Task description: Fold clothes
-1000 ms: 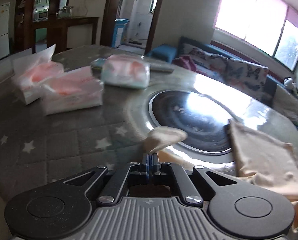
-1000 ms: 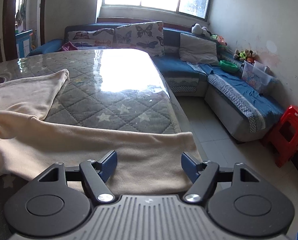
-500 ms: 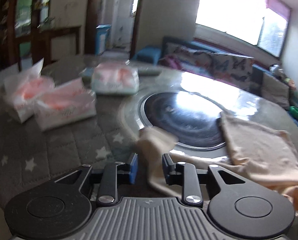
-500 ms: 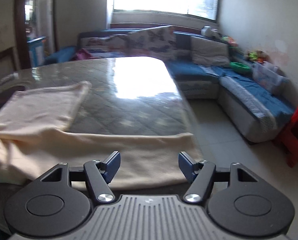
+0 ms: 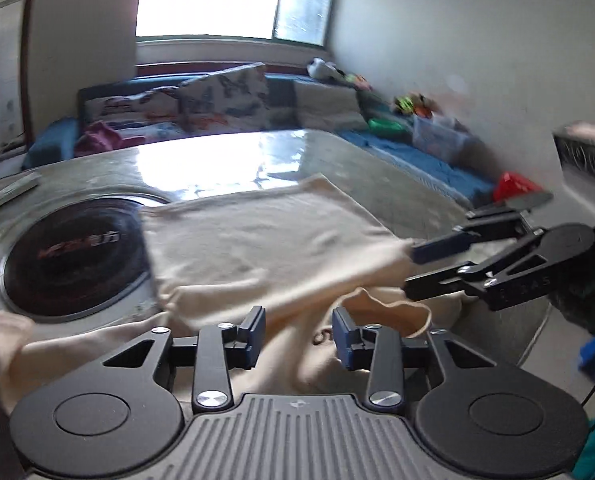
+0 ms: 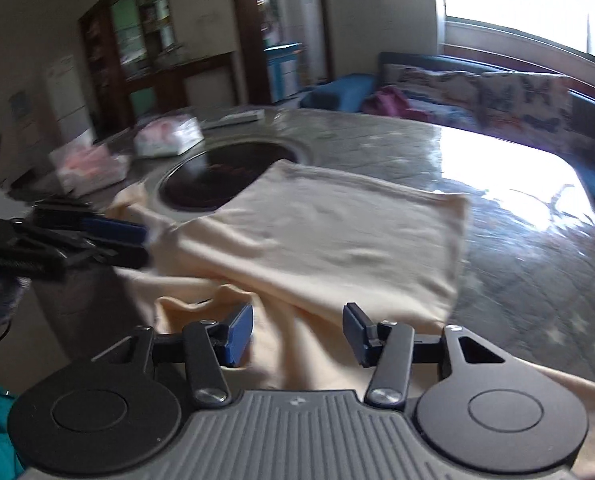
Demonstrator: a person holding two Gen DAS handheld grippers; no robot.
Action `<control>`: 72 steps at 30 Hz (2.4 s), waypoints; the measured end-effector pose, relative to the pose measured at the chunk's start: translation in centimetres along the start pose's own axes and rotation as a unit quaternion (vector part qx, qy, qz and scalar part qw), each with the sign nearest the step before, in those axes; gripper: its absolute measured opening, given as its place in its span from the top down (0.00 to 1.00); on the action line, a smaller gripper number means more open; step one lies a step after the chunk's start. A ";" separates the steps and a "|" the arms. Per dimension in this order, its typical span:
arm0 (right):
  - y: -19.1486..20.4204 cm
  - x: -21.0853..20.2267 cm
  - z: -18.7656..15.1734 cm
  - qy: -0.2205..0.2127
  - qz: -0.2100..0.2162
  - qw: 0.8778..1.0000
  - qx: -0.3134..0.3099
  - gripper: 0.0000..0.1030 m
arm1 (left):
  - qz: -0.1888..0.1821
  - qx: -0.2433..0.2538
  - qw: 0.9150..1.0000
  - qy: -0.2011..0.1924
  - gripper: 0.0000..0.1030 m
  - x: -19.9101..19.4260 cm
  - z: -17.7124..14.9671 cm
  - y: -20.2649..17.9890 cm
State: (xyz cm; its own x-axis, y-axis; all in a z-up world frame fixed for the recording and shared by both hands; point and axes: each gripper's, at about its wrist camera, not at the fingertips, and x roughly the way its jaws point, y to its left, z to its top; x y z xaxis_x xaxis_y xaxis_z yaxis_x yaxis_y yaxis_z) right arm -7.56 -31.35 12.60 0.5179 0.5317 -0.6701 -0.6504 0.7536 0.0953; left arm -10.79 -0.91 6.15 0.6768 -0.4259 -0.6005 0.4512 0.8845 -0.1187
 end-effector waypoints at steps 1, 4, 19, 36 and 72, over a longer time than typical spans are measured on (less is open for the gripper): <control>0.4 0.2 0.0 0.005 0.003 1.000 -0.010 0.56 | -0.009 0.013 1.000 0.007 0.59 0.6 -0.1 -0.4; 1.8 1.8 -0.1 0.028 0.002 0.999 -0.043 0.64 | -0.021 0.033 0.999 0.024 0.58 1.8 -0.5 -1.0; 3.3 -0.3 -0.2 0.038 0.018 0.996 -0.081 0.97 | -0.055 0.088 0.995 -0.007 0.96 -0.9 -1.2 -2.5; 3.2 -2.3 -0.2 0.029 0.043 0.995 -0.086 0.84 | -0.042 0.038 0.998 -0.004 0.92 -0.6 0.4 1.7; -6.2 4.0 -1.4 0.024 -0.073 0.996 0.044 0.75 | 0.078 -0.163 0.983 -0.016 0.89 5.5 -0.1 10.0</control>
State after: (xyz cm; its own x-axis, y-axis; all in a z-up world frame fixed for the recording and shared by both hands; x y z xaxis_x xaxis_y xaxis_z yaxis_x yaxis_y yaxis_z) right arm -2.26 -34.42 8.31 0.5750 0.3964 -0.7157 -0.5173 0.8539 0.0573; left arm -2.60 5.64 1.60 0.7436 -0.2815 -0.6064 0.1333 0.9513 -0.2781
